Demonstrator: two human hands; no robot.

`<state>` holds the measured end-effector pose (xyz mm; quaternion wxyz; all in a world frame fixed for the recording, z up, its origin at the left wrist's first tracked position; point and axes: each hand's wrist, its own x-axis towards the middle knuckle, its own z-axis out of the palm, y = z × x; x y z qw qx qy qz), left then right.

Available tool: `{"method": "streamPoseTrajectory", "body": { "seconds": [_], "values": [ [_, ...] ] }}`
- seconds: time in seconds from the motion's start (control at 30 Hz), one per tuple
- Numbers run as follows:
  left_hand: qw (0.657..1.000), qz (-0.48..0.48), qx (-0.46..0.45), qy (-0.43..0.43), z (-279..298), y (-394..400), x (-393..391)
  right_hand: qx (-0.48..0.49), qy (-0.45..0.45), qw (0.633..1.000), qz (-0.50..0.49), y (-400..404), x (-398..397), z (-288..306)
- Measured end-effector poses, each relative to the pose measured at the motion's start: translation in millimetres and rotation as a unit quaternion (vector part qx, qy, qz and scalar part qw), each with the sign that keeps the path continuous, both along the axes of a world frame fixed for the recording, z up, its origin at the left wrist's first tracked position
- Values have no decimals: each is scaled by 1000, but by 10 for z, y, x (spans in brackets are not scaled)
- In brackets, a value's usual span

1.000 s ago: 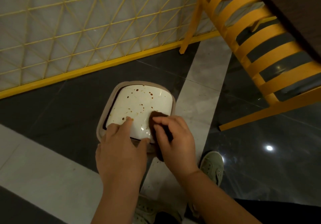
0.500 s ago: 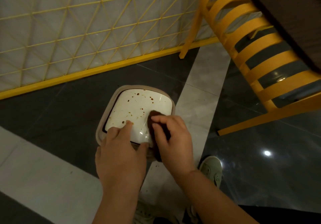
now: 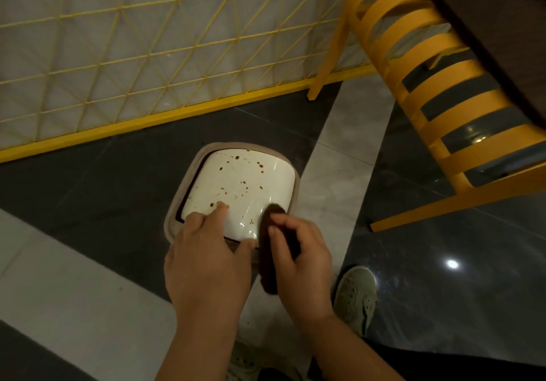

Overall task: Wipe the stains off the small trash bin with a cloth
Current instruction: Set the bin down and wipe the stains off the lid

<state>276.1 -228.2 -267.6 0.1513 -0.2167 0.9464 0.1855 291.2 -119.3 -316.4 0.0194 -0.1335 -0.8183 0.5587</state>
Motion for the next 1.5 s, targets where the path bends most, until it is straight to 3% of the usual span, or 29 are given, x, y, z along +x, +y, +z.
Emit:
{"method": "streamPoseTrajectory", "body": {
  "seconds": [0.1, 0.23, 0.33, 0.5, 0.67, 0.83, 1.1, 1.3, 1.5],
  "values": [
    [1000, 2, 3, 3, 14, 10, 2, -4, 5, 1000, -15, 61, -432, 33],
    [1000, -1, 2, -3, 34, 6, -7, -80, -98, 986, -111, 180, -691, -194],
    [1000, -4, 3, -6, 45, 7, -5, -74, -164, 976, -119, 137, -397, -320],
    [1000, 0, 10, -1, 11, -8, 1, -130, -154, 973, -108, -27, 172, -309],
    [1000, -4, 4, -3, 16, 6, 3, -85, -57, 990, -93, 63, -282, -98],
    [1000, 1, 1, -12, 46, 21, -8, -79, -138, 978, -136, 189, -729, -312],
    [1000, 8, 8, -9, 50, 27, -21, -90, -192, 976, -55, 191, 26, -441],
    [1000, 2, 1, -5, 48, 31, -16, 110, -121, 986, -32, 325, -633, -470],
    [1000, -5, -9, -16, 50, 36, -35, 155, -119, 980, 30, 298, -352, -435]
  ]
}}
